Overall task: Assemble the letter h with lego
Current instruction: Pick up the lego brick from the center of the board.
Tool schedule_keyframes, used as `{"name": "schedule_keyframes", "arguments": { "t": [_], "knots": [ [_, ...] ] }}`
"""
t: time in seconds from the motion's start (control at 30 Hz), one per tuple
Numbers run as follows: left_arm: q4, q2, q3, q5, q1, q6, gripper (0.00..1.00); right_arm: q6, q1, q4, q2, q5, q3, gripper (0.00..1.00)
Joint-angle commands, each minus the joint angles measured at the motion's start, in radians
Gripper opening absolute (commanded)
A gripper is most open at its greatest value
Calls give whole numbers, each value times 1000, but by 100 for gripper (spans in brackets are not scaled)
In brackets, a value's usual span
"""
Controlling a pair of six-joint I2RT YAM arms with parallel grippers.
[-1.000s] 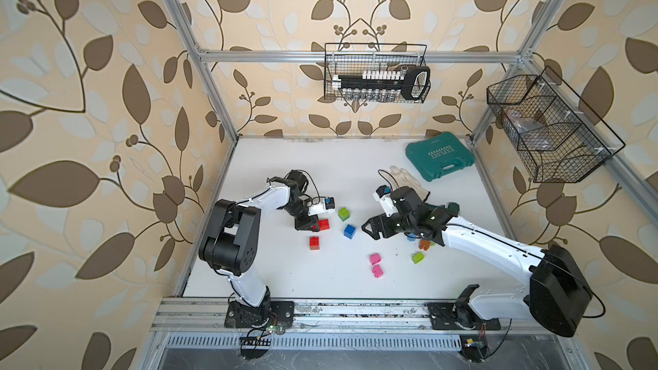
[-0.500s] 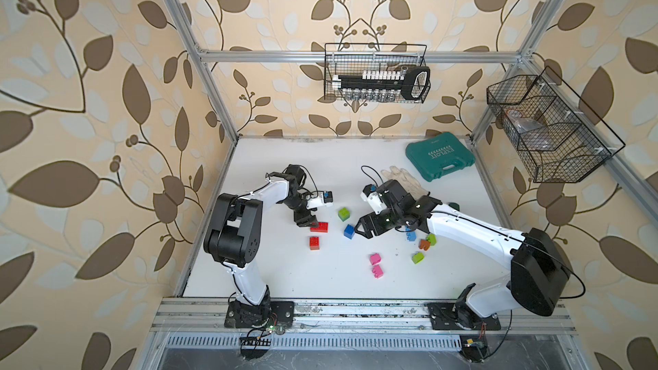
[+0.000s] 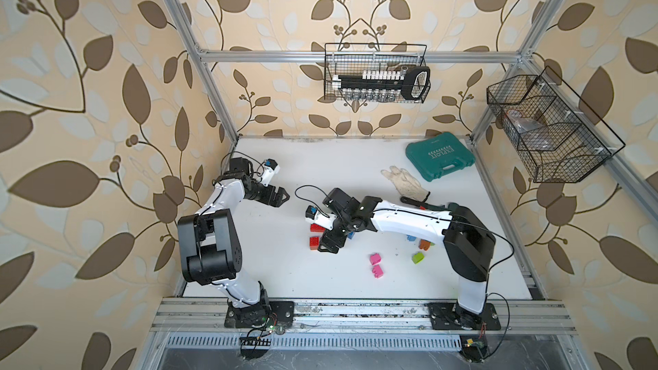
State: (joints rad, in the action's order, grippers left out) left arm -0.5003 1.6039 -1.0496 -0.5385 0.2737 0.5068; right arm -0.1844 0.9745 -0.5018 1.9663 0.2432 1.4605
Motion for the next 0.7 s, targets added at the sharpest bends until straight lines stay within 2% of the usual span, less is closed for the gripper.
{"name": "schedule_keyframes", "arguments": {
  "t": [0.0, 0.13, 0.3, 0.5, 0.67],
  "knots": [
    [123, -78, 80, 44, 20, -163, 99, -108, 10, -48, 54, 23, 74, 80],
    [222, -126, 179, 47, 20, -160, 99, -110, 18, -63, 116, -2, 128, 71],
    [281, -154, 223, 117, 21, -194, 99, -103, 34, -90, 194, -27, 205, 61],
    [286, -184, 231, 130, 22, -197, 99, -113, 43, -93, 243, -72, 225, 57],
    [281, -173, 221, 127, 21, -195, 99, -97, 41, -70, 243, -103, 203, 42]
  ]
}}
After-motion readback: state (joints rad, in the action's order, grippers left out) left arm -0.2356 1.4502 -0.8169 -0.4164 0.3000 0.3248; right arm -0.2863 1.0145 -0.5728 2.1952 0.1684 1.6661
